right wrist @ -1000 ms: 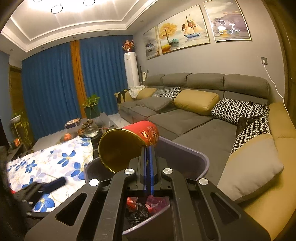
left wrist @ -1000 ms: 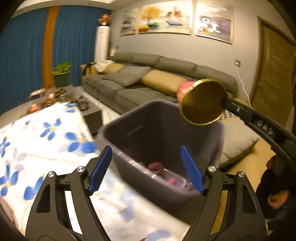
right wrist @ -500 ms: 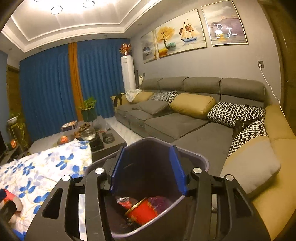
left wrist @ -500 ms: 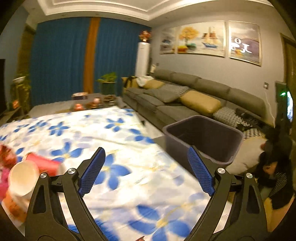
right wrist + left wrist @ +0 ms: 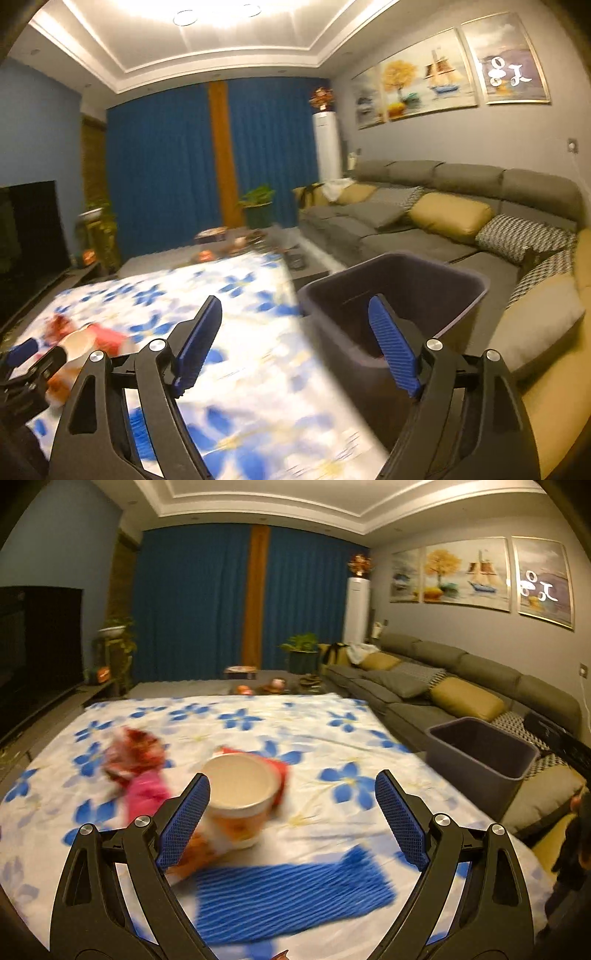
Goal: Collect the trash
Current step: 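Return both grippers to the table above the cups and blue net, then grasp the rim of the large white paper cup with the right gripper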
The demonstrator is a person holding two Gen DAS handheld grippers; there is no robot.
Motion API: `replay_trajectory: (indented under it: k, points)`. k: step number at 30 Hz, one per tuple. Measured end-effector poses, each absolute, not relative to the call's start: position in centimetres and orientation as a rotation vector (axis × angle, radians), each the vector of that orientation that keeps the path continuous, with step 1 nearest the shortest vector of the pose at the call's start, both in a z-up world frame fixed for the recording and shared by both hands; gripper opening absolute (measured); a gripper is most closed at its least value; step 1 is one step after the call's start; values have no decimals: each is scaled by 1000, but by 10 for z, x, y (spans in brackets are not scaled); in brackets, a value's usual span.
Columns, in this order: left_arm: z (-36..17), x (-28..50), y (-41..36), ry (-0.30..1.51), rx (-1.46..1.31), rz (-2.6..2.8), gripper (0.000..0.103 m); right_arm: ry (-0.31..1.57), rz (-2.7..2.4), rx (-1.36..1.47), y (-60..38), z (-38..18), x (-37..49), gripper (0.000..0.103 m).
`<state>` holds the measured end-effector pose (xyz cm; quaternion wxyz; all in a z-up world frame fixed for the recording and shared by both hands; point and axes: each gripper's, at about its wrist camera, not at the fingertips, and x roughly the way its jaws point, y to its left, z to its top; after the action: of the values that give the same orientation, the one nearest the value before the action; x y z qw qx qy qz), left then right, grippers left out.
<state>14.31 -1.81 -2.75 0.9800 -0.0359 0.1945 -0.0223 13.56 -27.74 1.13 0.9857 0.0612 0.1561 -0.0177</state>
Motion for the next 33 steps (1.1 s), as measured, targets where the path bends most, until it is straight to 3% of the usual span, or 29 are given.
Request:
replay_trajectory:
  k: [28,33]
  points:
    - [-47,99,106,410,-184,141,89,504,248,42,-110,-26,148,79]
    - [-50,99,111,416,-179,145,89,534,296,40,-87,-24,171,69]
